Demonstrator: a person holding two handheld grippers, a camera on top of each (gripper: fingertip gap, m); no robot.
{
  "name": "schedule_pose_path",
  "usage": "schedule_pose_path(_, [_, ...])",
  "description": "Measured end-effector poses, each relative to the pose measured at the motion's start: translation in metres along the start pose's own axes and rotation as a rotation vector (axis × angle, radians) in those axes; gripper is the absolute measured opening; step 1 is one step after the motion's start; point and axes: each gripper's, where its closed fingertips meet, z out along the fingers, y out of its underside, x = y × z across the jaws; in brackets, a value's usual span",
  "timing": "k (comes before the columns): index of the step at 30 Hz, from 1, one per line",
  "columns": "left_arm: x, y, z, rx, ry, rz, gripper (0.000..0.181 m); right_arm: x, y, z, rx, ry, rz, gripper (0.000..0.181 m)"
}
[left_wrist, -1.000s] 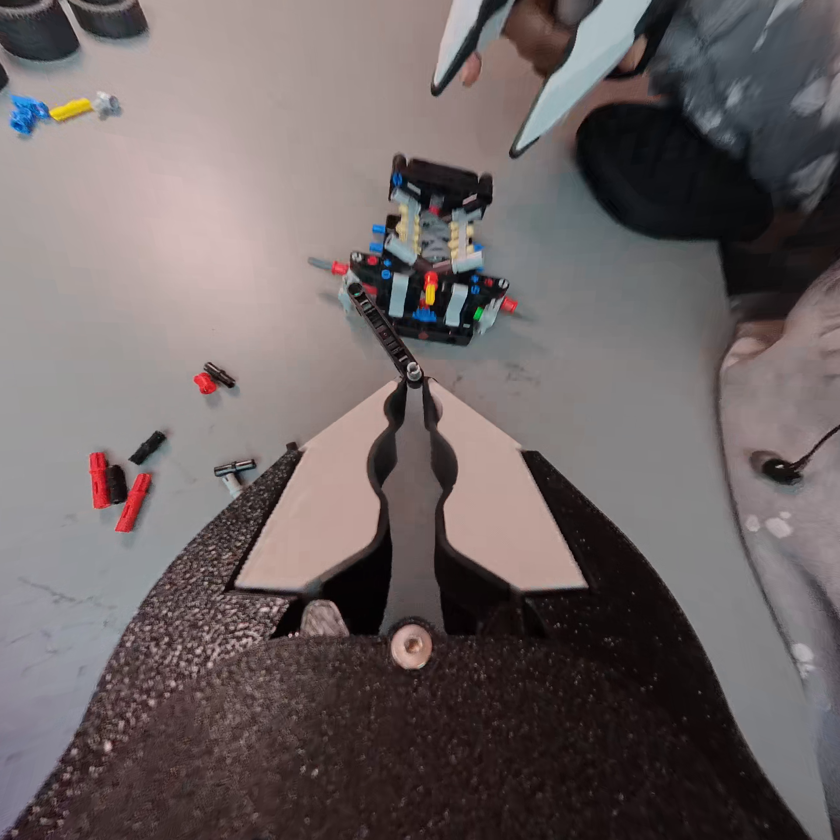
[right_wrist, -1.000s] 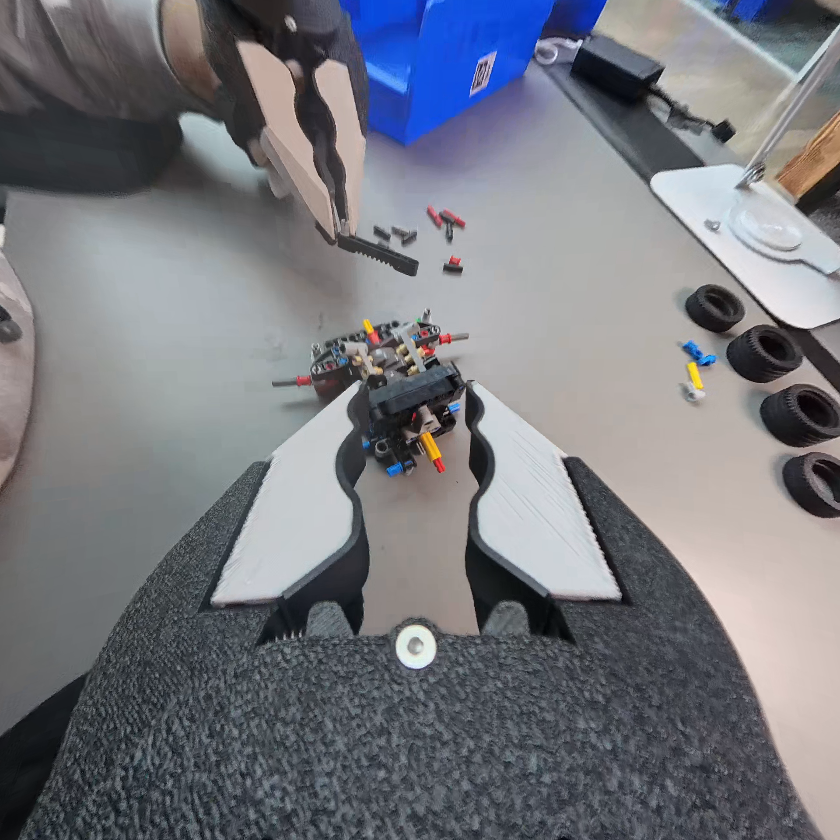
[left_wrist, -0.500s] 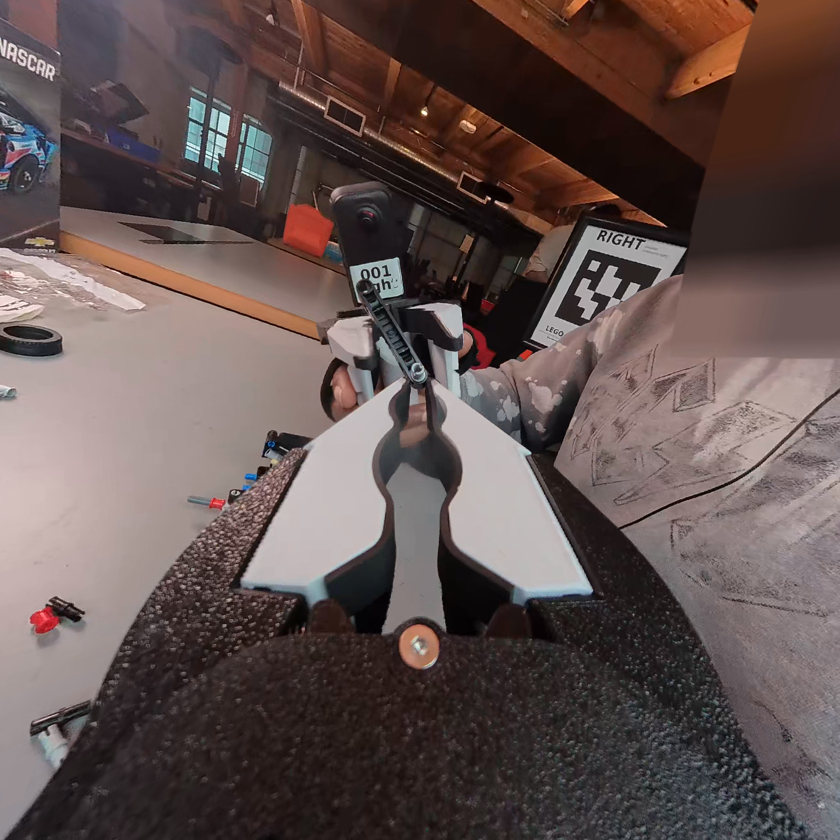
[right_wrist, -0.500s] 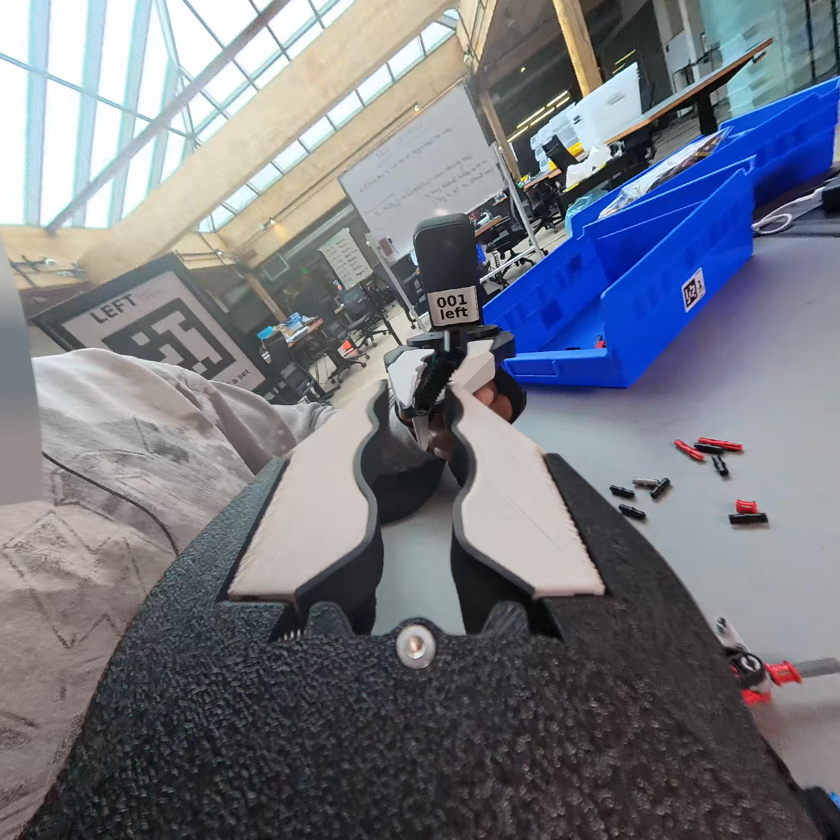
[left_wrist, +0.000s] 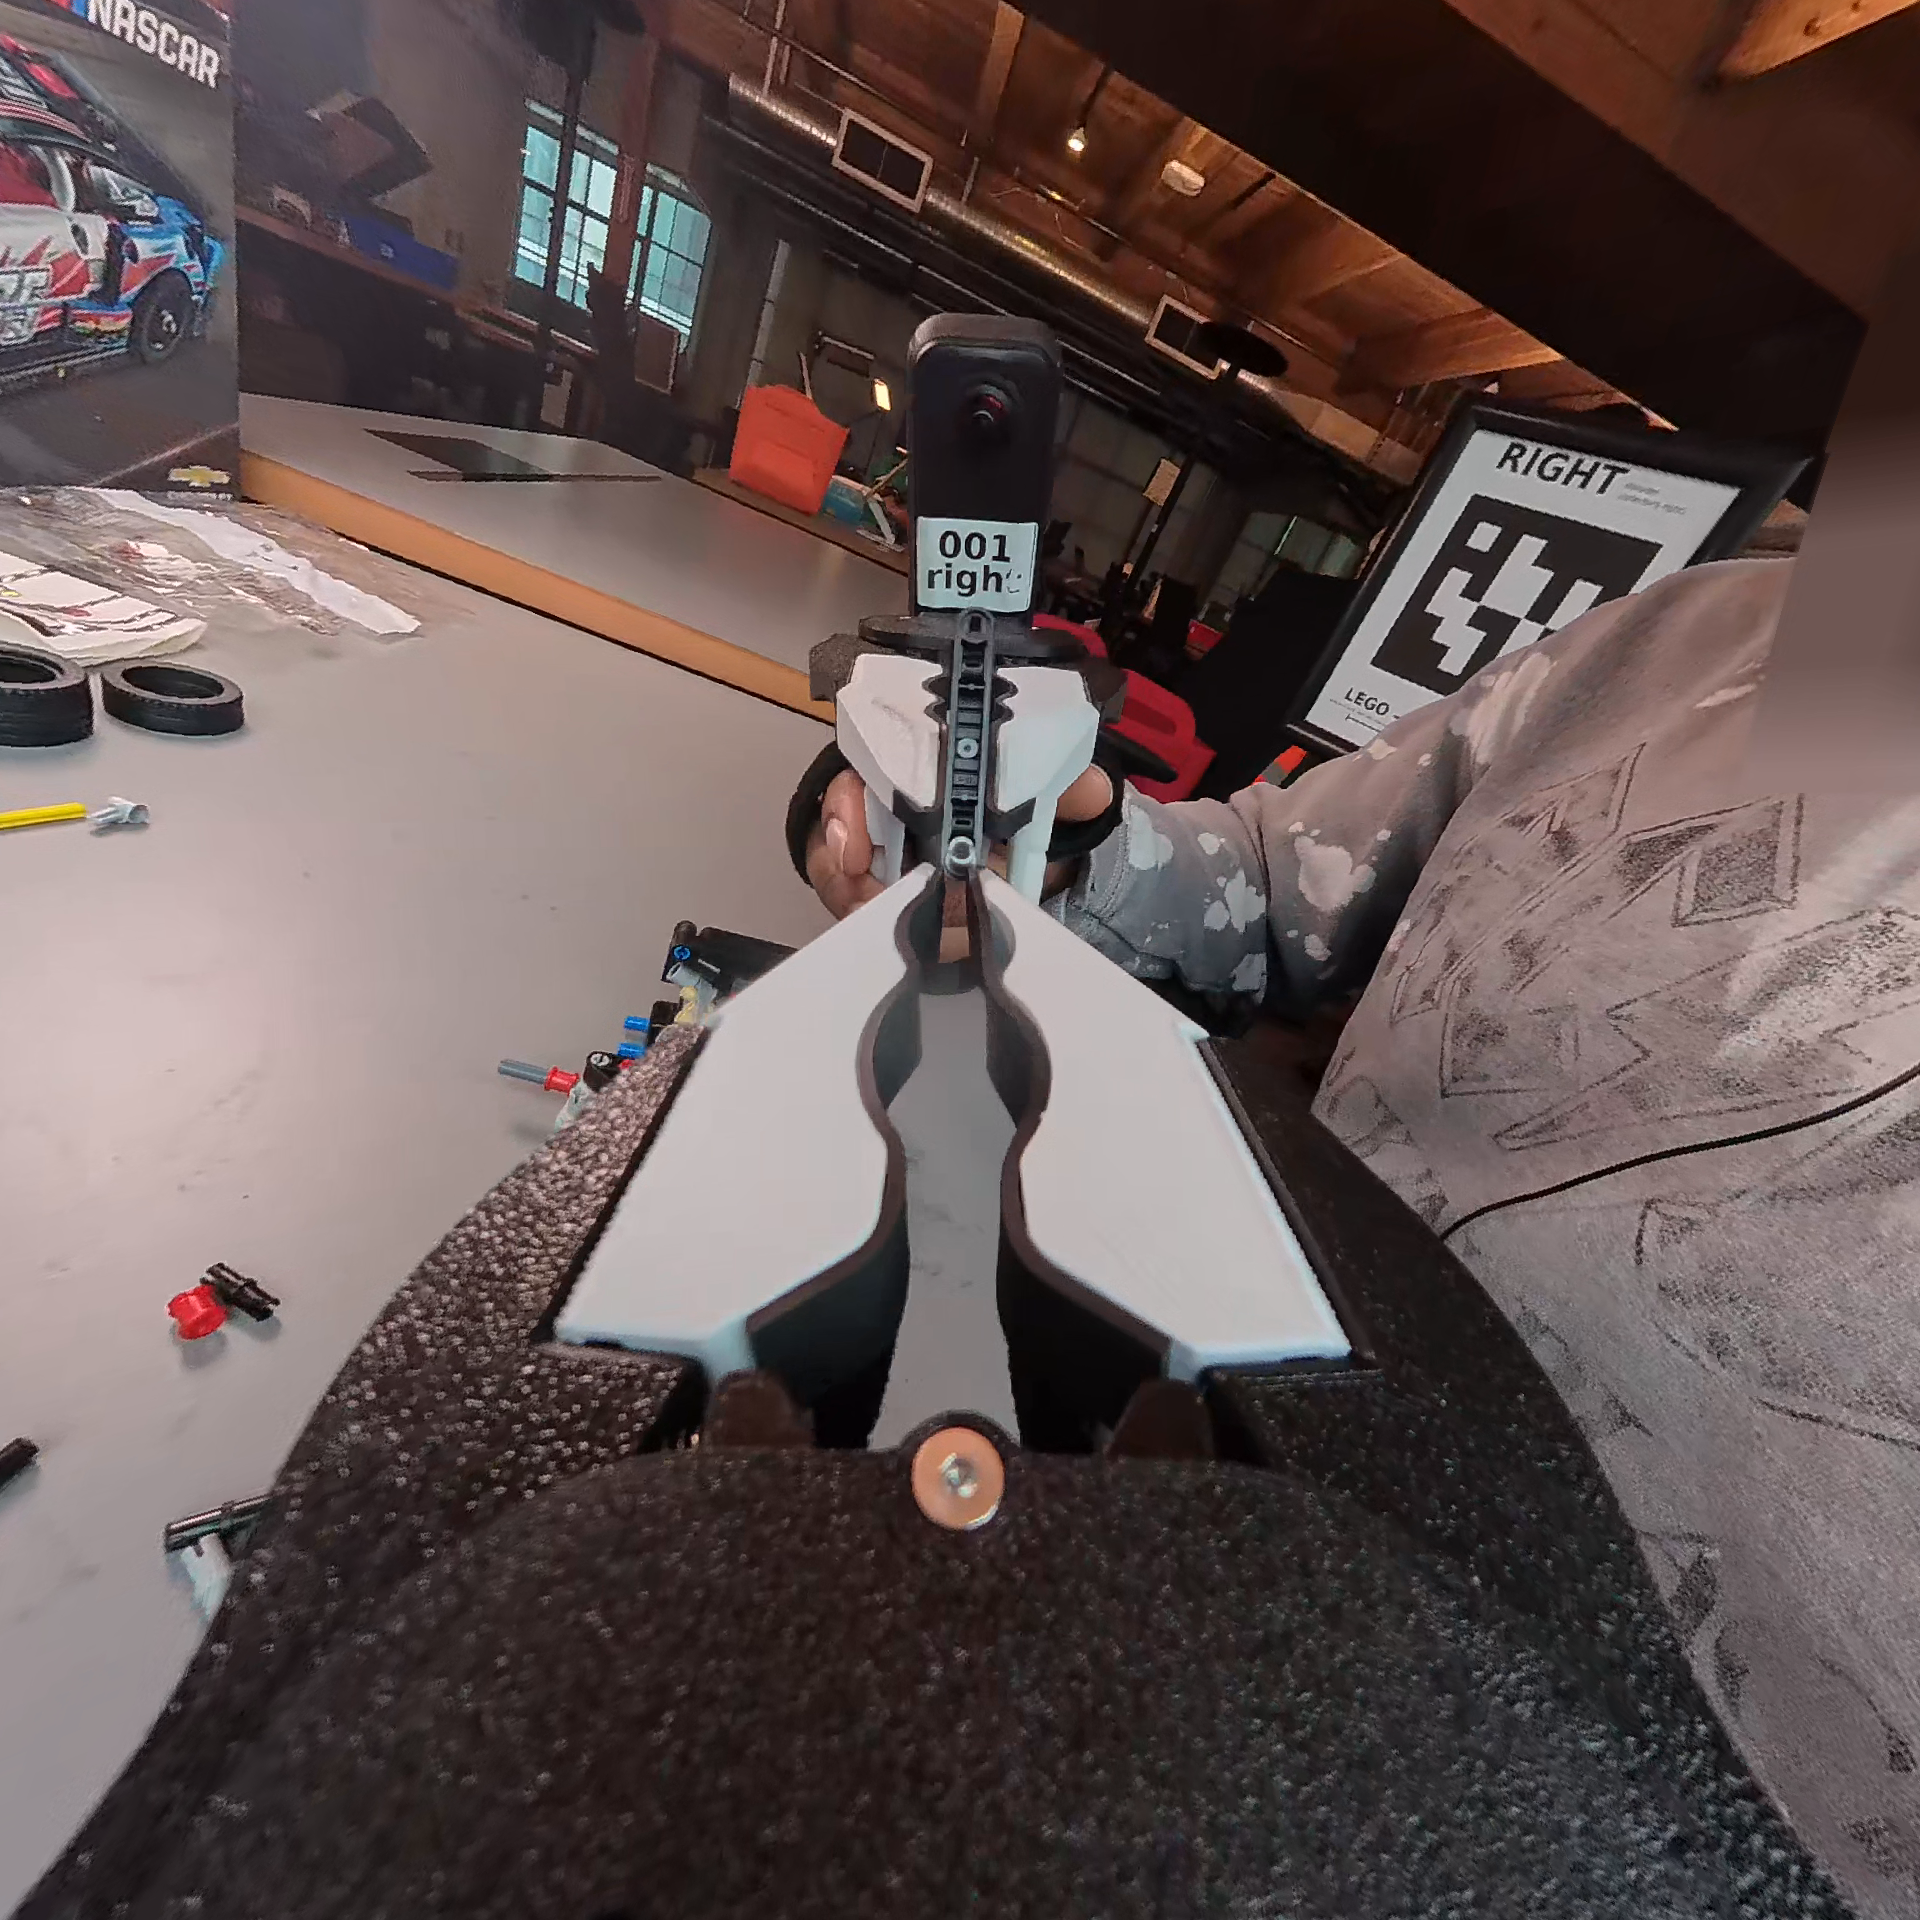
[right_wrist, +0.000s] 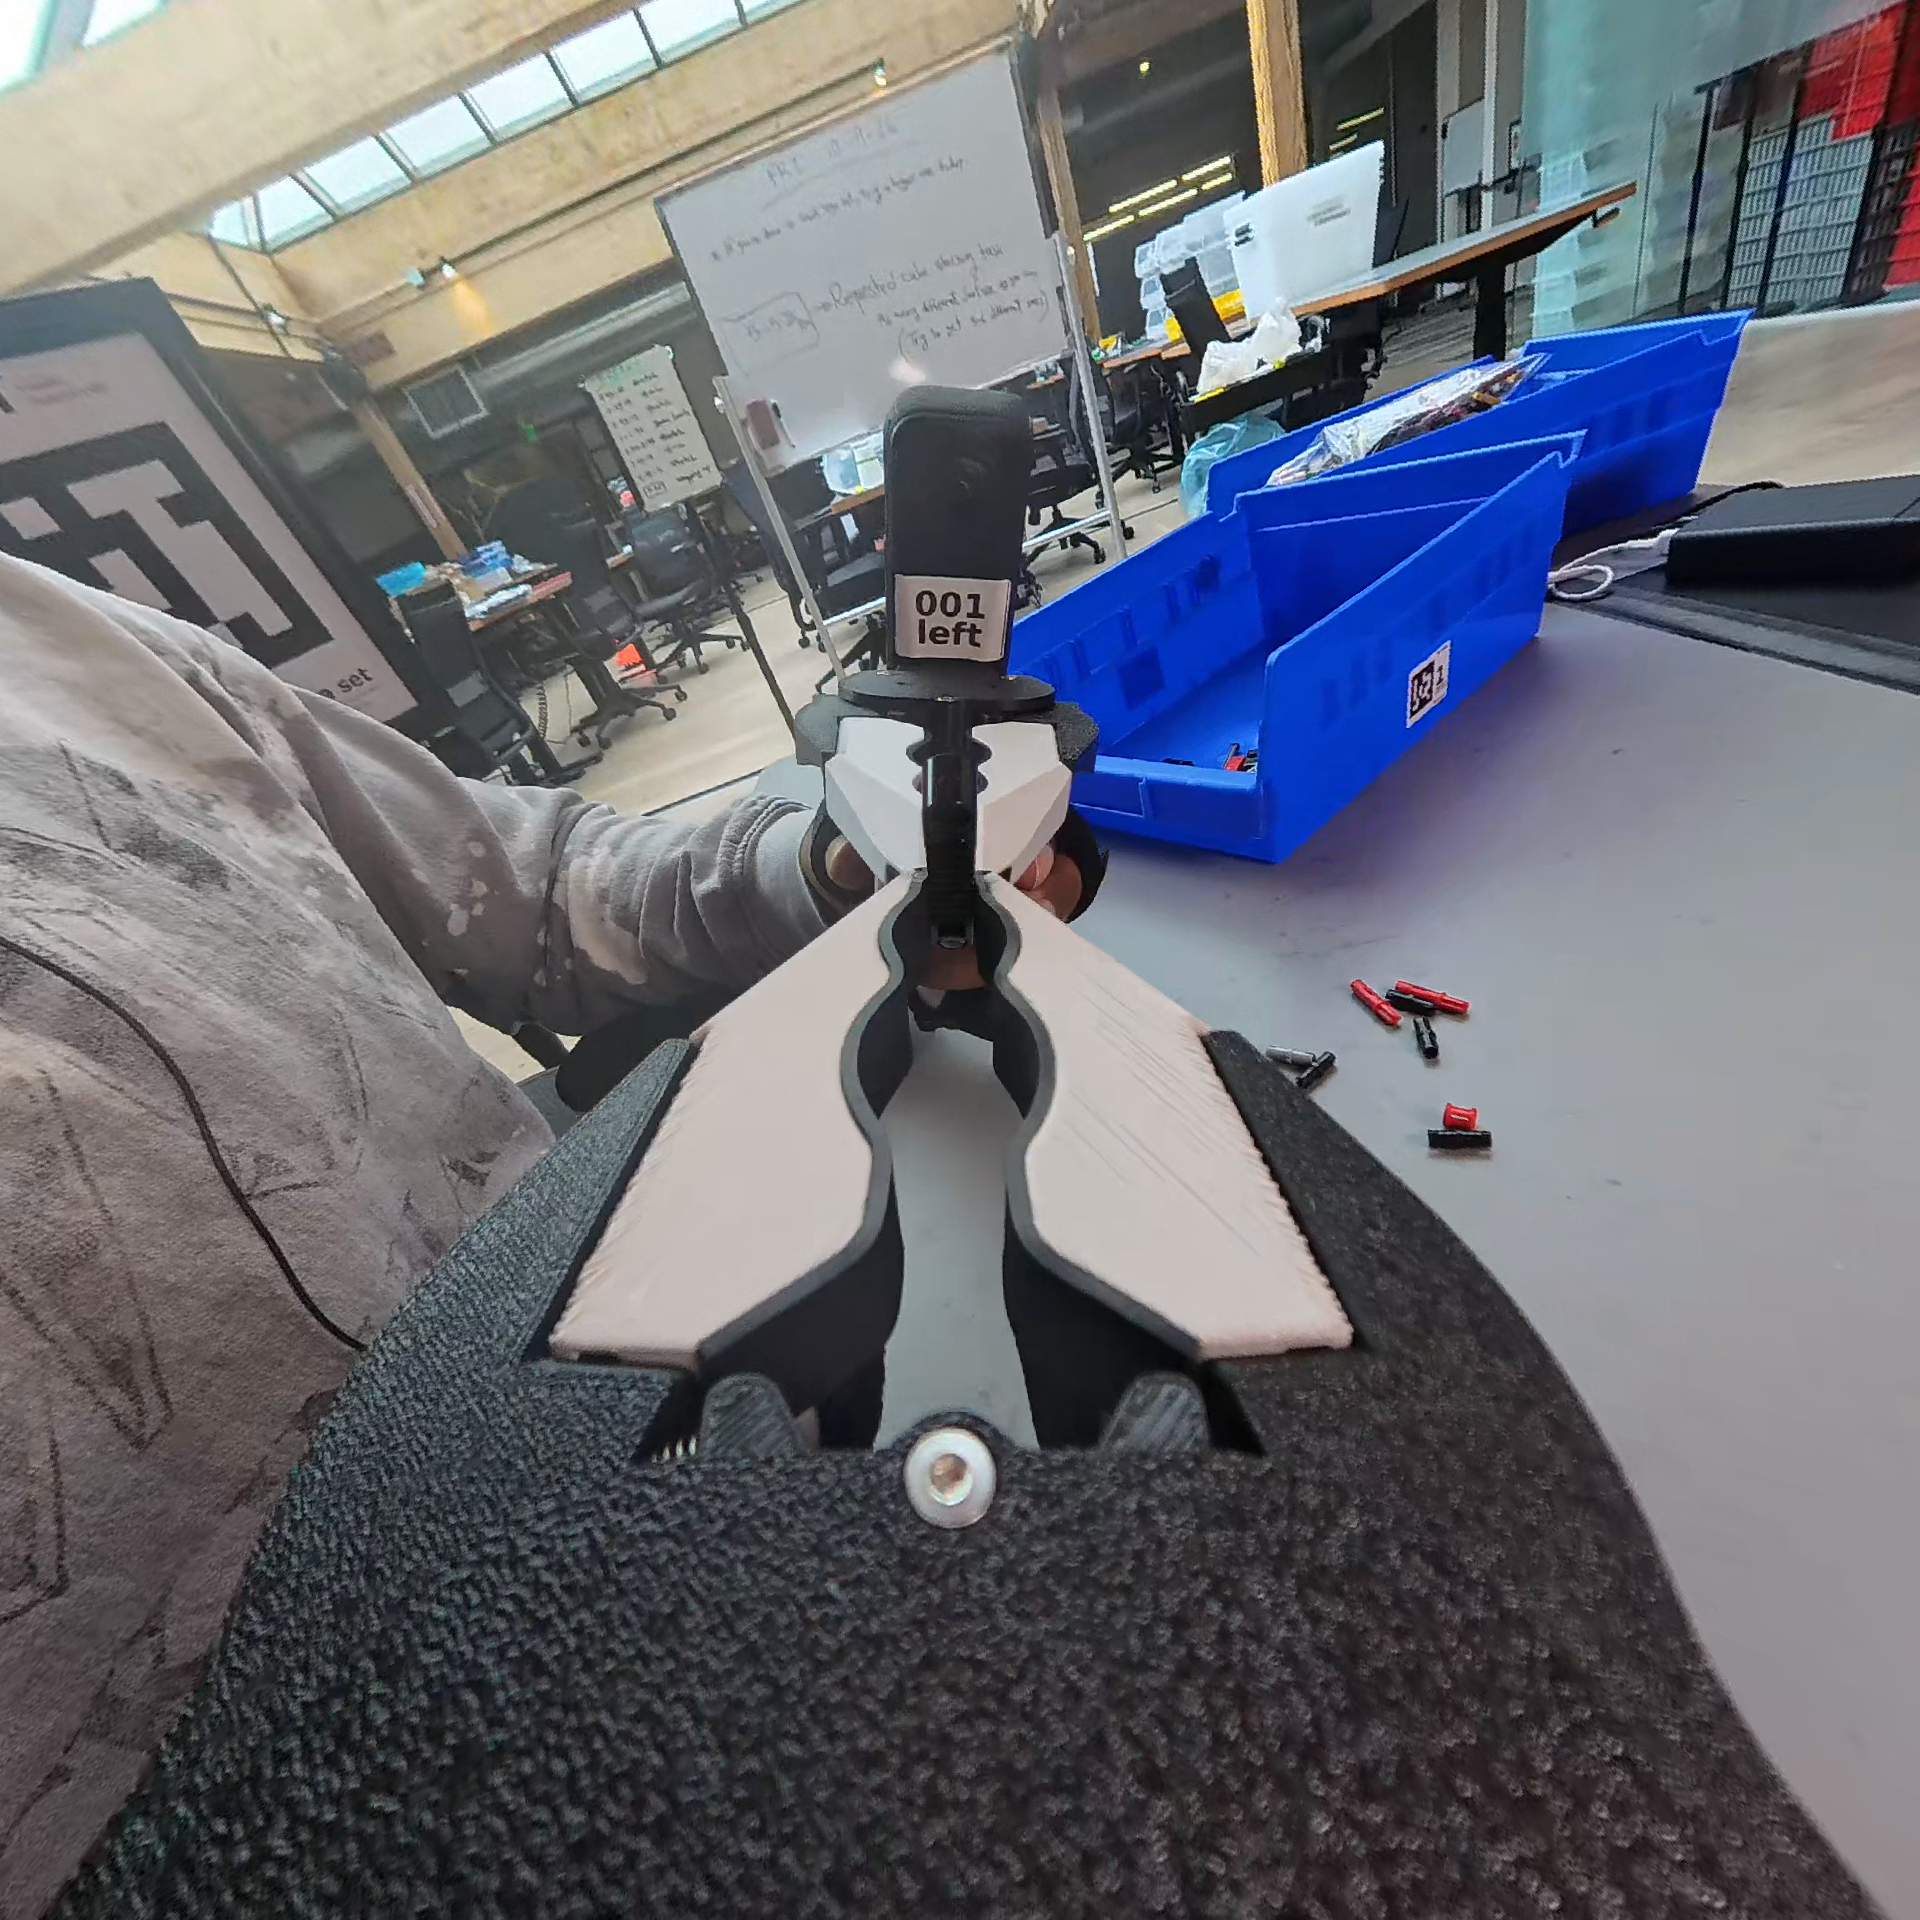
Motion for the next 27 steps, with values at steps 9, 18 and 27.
schedule_pose_path(9, [-0.004, 0.006, 0.005, -0.030, -0.033, 0.017, 0.003, 0.004, 0.012, -0.002, -0.047, -0.006, -0.001, 0.007])
schedule_pose_path(18, [0.009, 0.001, 0.019, 0.015, 0.030, 0.102, 0.002, -0.008, 0.016, -0.017, -0.164, -0.069, -0.085, 0.008])
schedule_pose_path(27, [-0.011, -0.037, -0.020, 0.117, -0.153, 0.181, 0.003, -0.003, 0.015, -0.033, -0.197, 0.033, -0.258, 0.007])
